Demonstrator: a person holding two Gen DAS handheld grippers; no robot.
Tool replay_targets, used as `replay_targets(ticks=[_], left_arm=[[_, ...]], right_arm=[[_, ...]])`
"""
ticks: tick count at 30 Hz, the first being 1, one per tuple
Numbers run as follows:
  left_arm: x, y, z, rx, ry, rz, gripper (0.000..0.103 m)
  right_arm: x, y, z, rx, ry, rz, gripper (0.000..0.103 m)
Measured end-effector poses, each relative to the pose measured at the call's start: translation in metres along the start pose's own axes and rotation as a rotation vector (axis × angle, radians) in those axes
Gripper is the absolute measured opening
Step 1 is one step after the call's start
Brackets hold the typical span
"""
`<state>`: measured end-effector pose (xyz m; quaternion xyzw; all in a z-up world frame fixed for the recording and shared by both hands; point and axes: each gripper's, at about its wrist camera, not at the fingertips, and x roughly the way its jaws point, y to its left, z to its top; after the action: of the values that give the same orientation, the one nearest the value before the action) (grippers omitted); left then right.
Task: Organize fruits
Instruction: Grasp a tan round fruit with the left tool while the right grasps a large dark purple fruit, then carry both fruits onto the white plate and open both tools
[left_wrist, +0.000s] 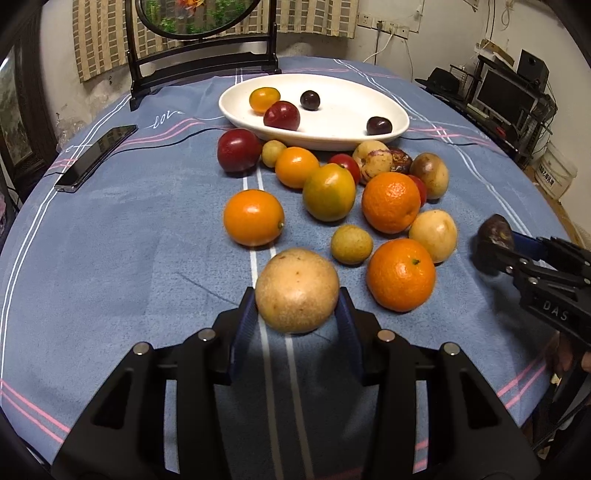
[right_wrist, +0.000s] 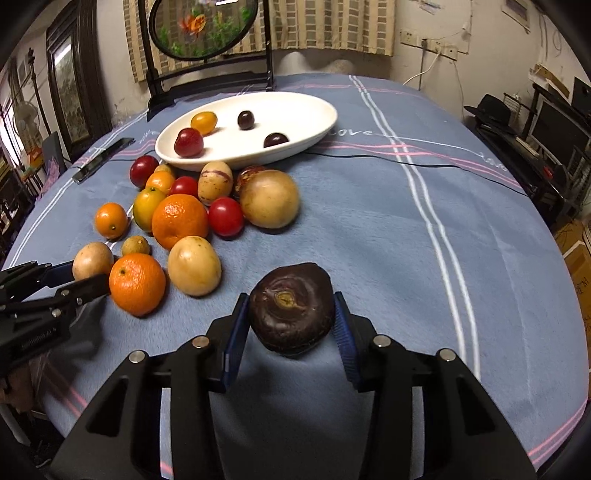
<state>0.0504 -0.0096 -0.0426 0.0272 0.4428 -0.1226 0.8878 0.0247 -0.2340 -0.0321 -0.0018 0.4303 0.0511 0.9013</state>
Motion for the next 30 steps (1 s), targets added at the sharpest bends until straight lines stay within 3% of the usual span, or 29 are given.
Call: replay_targets(ticks=[8, 16, 23, 27, 30], left_arm=[[-0.042, -0.005, 0.011, 0.023, -0.1, -0.01, 0.044], [-0.06, -0.013, 0.054, 0.069, -0.196, 0.001, 0.044], [-0.034, -0.019, 0.111, 0.093, -0.215, 0.026, 0.044], [-0.014, -0.018, 0.139, 0.085, -0.209, 0.051, 0.044], [0.009, -0.012, 0.159, 0.063, -0.18, 0.042, 0.044]], right_arm=[[-0.044, -0.006, 0.003, 0.018, -0.104, 0.075, 0.045], [-0.07, 0.006, 0.037, -0.017, -0.231, 0.172, 0.045], [-0.047, 0.012, 0.089, -0.035, -0.255, 0.182, 0.045], [-0.015, 0.006, 0.124, 0.011, -0.212, 0.227, 0.045], [0.012, 0.007, 0.148, 0.028, -0.187, 0.208, 0.045]])
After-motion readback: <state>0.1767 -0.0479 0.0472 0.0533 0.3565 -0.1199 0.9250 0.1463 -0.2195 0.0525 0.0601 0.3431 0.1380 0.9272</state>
